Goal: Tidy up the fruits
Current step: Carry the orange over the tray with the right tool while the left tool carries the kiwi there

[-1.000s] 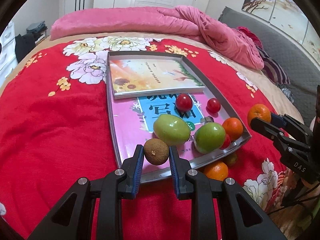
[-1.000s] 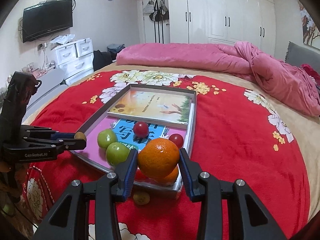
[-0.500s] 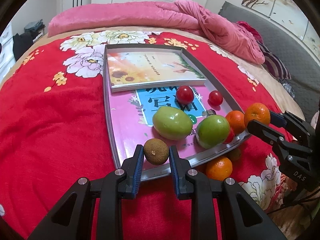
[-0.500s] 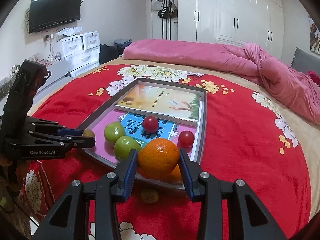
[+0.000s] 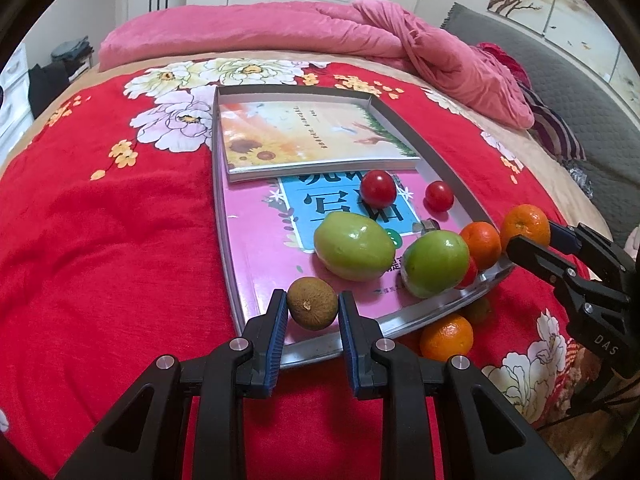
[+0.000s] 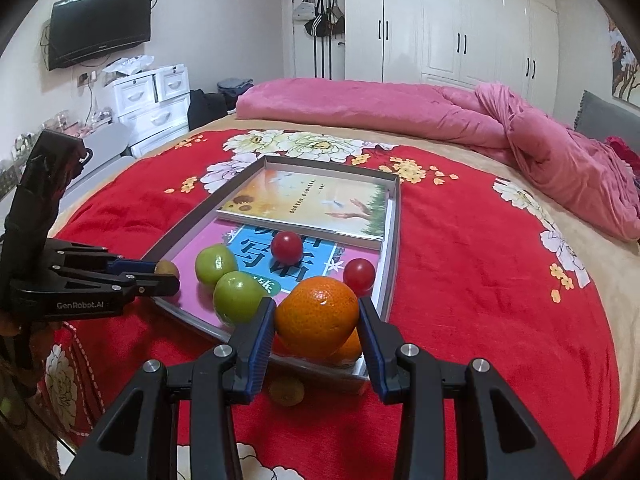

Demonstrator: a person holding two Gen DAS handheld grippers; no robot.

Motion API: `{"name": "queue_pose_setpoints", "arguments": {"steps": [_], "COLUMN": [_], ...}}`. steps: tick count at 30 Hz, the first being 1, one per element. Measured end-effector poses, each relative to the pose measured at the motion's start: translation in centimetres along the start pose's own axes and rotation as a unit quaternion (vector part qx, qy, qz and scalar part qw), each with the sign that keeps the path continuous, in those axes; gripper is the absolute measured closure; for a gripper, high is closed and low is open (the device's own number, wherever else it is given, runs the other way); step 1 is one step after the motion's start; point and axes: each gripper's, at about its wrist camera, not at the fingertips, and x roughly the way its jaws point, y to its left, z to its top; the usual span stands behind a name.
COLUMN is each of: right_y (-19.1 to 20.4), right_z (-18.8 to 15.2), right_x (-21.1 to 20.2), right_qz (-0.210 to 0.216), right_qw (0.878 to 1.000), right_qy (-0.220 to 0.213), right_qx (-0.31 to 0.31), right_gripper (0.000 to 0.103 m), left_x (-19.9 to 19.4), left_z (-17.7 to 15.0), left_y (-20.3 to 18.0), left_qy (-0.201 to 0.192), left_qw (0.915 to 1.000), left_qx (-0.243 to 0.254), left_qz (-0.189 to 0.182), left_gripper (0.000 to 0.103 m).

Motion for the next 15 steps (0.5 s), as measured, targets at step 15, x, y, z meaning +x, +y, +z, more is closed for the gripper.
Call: {"name": "queue_pose_setpoints", "arguments": {"steps": [15], "right_y": [1.4], "right_z": [-0.5], "right_x": [0.4], "right_qz": [0.023], "right_qw": [1.000], "right_qy": [0.009], "right_qx": [-0.015], "right_gripper": [0.062], "left_x": [0.1], "left_z": [0.0], "left_y": [0.1], "left_qy": [-0.001], "left_qw": [1.0000], "left_qx": [0.002], "left_qz": [0.002], "left_gripper": [0.077]}}
